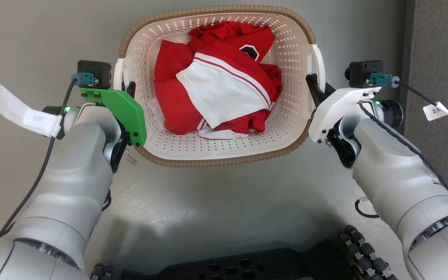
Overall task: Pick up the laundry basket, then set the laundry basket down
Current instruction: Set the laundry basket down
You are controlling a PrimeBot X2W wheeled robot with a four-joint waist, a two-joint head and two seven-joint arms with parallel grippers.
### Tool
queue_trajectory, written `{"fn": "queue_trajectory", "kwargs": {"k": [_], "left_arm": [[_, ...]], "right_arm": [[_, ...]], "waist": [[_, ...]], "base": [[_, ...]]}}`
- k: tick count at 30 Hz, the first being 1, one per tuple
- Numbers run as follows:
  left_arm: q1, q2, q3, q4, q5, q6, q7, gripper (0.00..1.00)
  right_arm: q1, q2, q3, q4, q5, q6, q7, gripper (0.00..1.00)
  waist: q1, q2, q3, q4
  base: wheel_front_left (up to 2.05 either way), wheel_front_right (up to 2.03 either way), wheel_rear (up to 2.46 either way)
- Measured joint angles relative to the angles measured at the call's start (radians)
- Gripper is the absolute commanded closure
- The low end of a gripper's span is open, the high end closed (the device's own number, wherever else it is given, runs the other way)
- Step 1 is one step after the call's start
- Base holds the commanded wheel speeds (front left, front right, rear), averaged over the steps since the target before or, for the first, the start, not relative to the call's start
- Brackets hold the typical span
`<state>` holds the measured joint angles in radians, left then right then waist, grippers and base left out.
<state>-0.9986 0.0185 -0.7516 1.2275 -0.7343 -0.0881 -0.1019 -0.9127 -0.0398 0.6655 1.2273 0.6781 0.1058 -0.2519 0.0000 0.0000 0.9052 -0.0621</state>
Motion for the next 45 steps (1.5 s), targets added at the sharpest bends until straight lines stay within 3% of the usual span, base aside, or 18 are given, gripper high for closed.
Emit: {"fn": "queue_trajectory", "kwargs": {"k": [9, 10, 11, 15, 25, 45], "left_arm": [[-0.002, -0.003, -0.021, 0.01, 0.005, -0.01, 0.014, 0.99], [-0.002, -0.002, -0.027, 0.016, 0.009, -0.014, 0.022, 0.0], [-0.002, -0.002, -0.027, 0.018, 0.009, -0.014, 0.02, 0.0], [-0.002, 0.008, -0.03, 0.023, 0.012, -0.014, 0.013, 0.0], [0.0, 0.006, -0.021, 0.025, 0.007, -0.017, -0.026, 0.0], [0.073, 0.013, -0.004, -0.007, 0.014, 0.002, -0.15, 0.0]], "right_arm": [[0.0, -0.001, 0.014, 0.012, -0.002, 0.008, 0.0, 1.0], [-0.001, -0.002, 0.016, 0.012, -0.003, 0.008, 0.0, 0.07], [-0.001, -0.007, 0.017, 0.012, -0.003, 0.008, 0.0, 0.0], [-0.002, -0.033, 0.017, 0.011, -0.003, 0.008, 0.0, 0.0], [0.001, -0.027, 0.018, 0.004, -0.003, 0.008, 0.0, 0.0], [0.078, -0.047, -0.063, -0.179, -0.02, 0.009, 0.0, 0.0]], "waist": [[0.0, 0.0, -0.008, 0.002], [0.0, 0.0, -0.01, 0.003], [0.0, 0.0, -0.011, 0.004], [0.0, 0.0, -0.016, 0.004], [0.0, 0.0, -0.051, 0.002], [0.0, 0.0, -0.223, -0.024]], "base": [[0.0, 0.0, 0.0], [0.0, 0.0, 0.0], [0.0, 0.0, 0.0], [0.0, 0.0, 0.0], [0.0, 0.0, 0.0], [0.0, 0.0, 0.0]]}}
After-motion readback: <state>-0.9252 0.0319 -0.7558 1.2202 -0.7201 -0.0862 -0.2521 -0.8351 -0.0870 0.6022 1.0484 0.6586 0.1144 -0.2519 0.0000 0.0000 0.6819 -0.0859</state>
